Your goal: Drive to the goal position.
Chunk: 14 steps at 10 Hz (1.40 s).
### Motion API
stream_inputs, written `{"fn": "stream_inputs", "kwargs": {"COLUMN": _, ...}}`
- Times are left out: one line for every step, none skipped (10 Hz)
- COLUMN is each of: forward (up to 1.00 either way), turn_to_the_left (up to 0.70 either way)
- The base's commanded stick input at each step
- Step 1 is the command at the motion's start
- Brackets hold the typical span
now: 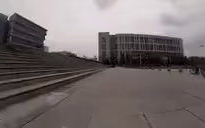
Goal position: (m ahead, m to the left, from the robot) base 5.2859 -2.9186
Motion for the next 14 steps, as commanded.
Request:
{"fn": "stream_inputs", "kwargs": {"forward": 1.00, "turn_to_the_left": -0.27}}
{"fn": "stream_inputs", "kwargs": {"forward": 1.00, "turn_to_the_left": -0.27}}
{"fn": "stream_inputs", "kwargs": {"forward": 1.00, "turn_to_the_left": -0.27}}
{"fn": "stream_inputs", "kwargs": {"forward": 1.00, "turn_to_the_left": -0.27}}
{"fn": "stream_inputs", "kwargs": {"forward": 1.00, "turn_to_the_left": -0.27}}
{"fn": "stream_inputs", "kwargs": {"forward": 1.00, "turn_to_the_left": -0.27}}
{"fn": "stream_inputs", "kwargs": {"forward": 1.00, "turn_to_the_left": -0.27}}
{"fn": "stream_inputs", "kwargs": {"forward": 1.00, "turn_to_the_left": -0.27}}
{"fn": "stream_inputs", "kwargs": {"forward": 1.00, "turn_to_the_left": -0.27}}
{"fn": "stream_inputs", "kwargs": {"forward": 1.00, "turn_to_the_left": -0.27}}
{"fn": "stream_inputs", "kwargs": {"forward": 1.00, "turn_to_the_left": -0.27}}
{"fn": "stream_inputs", "kwargs": {"forward": 1.00, "turn_to_the_left": -0.27}}
{"fn": "stream_inputs", "kwargs": {"forward": 1.00, "turn_to_the_left": -0.27}}
{"fn": "stream_inputs", "kwargs": {"forward": 1.00, "turn_to_the_left": -0.27}}
